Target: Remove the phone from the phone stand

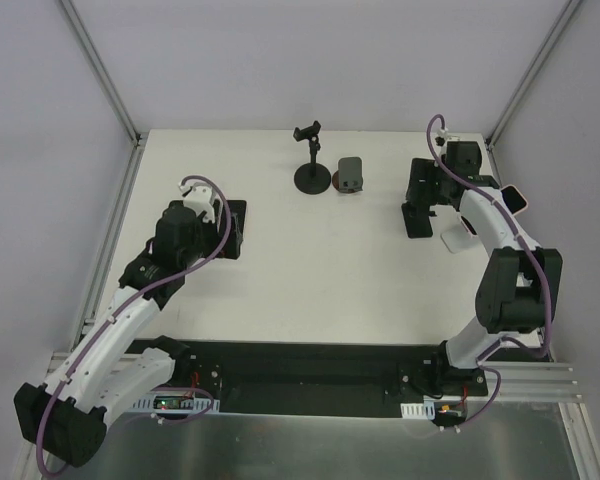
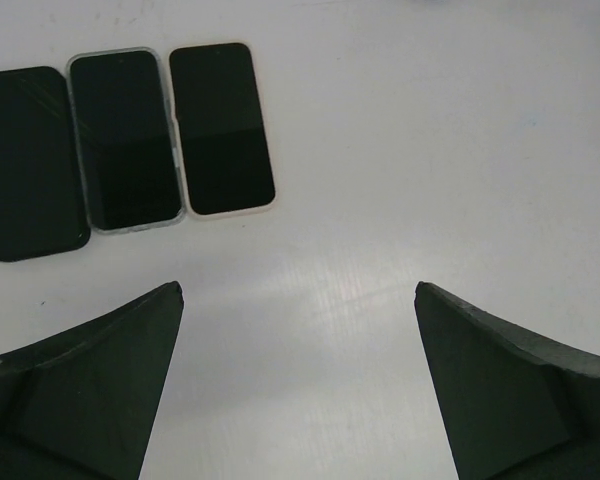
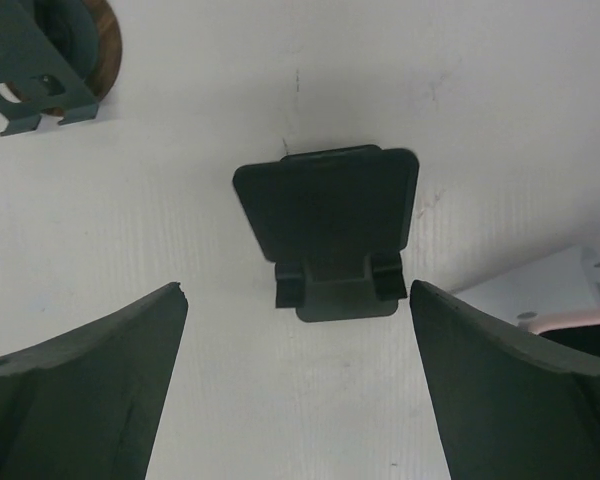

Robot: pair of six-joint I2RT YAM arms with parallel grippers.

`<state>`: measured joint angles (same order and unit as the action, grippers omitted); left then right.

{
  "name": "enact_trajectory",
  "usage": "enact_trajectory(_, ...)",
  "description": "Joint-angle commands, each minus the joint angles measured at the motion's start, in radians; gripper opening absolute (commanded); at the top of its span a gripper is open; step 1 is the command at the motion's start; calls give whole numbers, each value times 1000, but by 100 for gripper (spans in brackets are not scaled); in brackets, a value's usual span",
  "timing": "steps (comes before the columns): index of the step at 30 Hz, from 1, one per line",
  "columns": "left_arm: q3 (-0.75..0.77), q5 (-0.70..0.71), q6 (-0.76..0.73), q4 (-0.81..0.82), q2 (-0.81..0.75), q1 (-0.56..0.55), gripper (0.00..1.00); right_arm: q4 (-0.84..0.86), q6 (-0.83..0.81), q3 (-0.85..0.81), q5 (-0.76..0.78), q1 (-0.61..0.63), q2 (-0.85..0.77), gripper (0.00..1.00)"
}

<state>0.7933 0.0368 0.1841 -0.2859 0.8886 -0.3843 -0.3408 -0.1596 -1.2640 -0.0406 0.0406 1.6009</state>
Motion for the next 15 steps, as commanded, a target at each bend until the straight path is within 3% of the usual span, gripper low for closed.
enact_trajectory(1,-83,136,-54,27,-105,9,99,29,-98,-86,5,-22,71,96)
enact_trajectory(12,-124,189,-60,51,-65,10,99,29,-124,-215,-30,-28,247,98)
enact_trajectory(15,-126,184,-63,60,-48,10,99,29,-124,-232,-38,-27,267,92)
